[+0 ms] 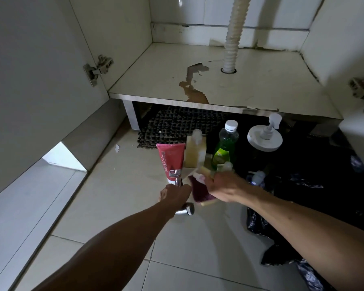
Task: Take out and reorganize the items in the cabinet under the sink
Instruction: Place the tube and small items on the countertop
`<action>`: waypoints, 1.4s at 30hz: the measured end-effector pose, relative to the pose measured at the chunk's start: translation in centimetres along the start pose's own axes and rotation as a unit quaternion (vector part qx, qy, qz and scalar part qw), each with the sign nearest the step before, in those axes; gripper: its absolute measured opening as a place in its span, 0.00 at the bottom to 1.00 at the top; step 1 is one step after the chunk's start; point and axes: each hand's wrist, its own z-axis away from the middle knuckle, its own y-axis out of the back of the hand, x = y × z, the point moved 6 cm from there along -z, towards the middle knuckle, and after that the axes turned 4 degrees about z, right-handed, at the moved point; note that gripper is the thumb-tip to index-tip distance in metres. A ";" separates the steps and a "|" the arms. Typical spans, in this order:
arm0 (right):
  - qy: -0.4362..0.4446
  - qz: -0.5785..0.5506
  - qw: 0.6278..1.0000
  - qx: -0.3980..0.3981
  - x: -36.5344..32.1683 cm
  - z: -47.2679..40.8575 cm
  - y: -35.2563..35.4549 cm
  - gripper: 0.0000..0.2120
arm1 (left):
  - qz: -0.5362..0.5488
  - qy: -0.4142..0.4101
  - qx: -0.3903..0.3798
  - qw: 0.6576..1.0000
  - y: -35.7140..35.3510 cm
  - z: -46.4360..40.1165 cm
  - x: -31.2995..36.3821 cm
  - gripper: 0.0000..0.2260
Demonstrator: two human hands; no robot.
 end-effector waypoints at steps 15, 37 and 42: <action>-0.055 -0.223 0.972 0.039 2.8 -1.8 -3.7 0.33 | 0.001 -0.021 0.075 0.997 -2.3 -2.8 0.4 0.17; -0.091 -0.219 0.971 -0.004 0.3 -0.4 -0.4 0.33 | 0.146 -0.202 0.146 0.957 8.5 -2.6 7.1 0.08; -0.113 -0.404 0.907 0.025 -0.4 -2.4 1.6 0.16 | 0.151 -0.170 0.166 0.960 10.3 -2.1 9.0 0.04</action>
